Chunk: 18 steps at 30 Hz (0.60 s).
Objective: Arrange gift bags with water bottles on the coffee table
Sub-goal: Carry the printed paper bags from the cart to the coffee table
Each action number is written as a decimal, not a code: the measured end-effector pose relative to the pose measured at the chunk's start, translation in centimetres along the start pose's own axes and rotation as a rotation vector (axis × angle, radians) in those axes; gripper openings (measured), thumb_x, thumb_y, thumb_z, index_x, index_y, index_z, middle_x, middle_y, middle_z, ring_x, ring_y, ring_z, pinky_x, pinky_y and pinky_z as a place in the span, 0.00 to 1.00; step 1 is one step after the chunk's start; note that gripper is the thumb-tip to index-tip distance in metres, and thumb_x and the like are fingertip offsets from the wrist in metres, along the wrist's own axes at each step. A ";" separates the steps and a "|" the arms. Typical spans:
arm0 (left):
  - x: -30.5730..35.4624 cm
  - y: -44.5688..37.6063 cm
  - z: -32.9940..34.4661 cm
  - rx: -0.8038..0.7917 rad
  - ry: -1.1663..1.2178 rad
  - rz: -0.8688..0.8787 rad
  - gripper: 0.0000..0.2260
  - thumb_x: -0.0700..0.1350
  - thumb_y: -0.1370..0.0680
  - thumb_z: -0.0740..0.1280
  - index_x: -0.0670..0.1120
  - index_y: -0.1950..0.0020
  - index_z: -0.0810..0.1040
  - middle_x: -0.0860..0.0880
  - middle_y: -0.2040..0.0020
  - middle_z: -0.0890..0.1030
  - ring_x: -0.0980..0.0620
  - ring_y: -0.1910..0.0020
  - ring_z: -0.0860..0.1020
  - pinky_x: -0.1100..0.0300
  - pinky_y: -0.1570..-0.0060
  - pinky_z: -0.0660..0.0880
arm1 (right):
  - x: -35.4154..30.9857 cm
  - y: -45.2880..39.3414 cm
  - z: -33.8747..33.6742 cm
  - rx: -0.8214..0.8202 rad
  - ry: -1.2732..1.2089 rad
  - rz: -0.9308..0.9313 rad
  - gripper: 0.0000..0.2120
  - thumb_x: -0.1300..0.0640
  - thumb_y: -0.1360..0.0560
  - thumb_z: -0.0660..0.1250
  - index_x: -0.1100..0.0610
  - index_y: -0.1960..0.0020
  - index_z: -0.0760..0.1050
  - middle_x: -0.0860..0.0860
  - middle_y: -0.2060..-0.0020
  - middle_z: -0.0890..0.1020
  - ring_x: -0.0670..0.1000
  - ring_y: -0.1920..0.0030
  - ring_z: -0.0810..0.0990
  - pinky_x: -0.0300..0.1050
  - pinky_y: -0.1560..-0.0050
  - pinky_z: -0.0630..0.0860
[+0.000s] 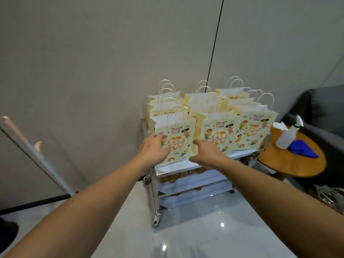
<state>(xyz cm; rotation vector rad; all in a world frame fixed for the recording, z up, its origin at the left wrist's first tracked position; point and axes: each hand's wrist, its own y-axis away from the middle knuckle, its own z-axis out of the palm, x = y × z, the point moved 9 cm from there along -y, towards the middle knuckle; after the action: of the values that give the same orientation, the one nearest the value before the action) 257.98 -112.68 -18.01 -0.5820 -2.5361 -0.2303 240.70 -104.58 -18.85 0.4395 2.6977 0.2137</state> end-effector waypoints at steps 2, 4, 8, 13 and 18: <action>0.7 -1.5 0.2 -0.005 -0.001 0.010 0.28 0.53 0.21 0.69 0.47 0.24 0.67 0.46 0.27 0.68 0.44 0.29 0.68 0.50 0.32 0.69 | 1.3 -1.2 -1.2 0.020 -0.003 0.015 0.34 0.50 0.24 0.72 0.56 0.22 0.63 0.56 0.31 0.75 0.57 0.35 0.76 0.50 0.39 0.77; 1.4 -3.3 0.0 0.027 -0.003 0.013 0.27 0.52 0.21 0.68 0.47 0.24 0.66 0.46 0.27 0.68 0.45 0.30 0.69 0.50 0.34 0.70 | 2.8 -2.8 -2.7 0.052 -0.010 0.041 0.34 0.49 0.24 0.72 0.56 0.23 0.65 0.56 0.33 0.77 0.58 0.37 0.77 0.51 0.40 0.78; 3.1 -7.5 -0.6 0.112 0.008 -0.008 0.26 0.51 0.20 0.67 0.48 0.24 0.66 0.47 0.27 0.67 0.44 0.30 0.68 0.49 0.35 0.72 | 4.9 -7.4 -5.7 0.109 -0.025 0.050 0.34 0.49 0.25 0.72 0.56 0.23 0.64 0.57 0.35 0.79 0.58 0.39 0.79 0.52 0.44 0.78; 4.8 -12.9 -1.8 0.208 -0.052 -0.065 0.24 0.50 0.21 0.66 0.48 0.26 0.67 0.46 0.29 0.69 0.44 0.31 0.68 0.48 0.35 0.71 | 4.6 -14.0 -8.3 0.122 -0.038 -0.059 0.33 0.49 0.24 0.72 0.56 0.24 0.65 0.56 0.35 0.78 0.58 0.39 0.78 0.50 0.45 0.77; 5.3 -17.8 -3.1 0.302 -0.148 -0.174 0.26 0.48 0.24 0.71 0.48 0.29 0.66 0.46 0.33 0.69 0.43 0.35 0.69 0.52 0.42 0.70 | 4.0 -20.3 -10.2 0.095 -0.053 -0.161 0.35 0.49 0.25 0.71 0.55 0.22 0.64 0.57 0.33 0.76 0.59 0.33 0.74 0.51 0.39 0.75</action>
<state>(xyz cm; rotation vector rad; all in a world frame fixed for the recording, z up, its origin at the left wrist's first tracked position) 247.33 -127.48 -13.40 -0.2693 -2.6957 0.1400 227.54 -123.18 -15.28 0.2495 2.6822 0.0284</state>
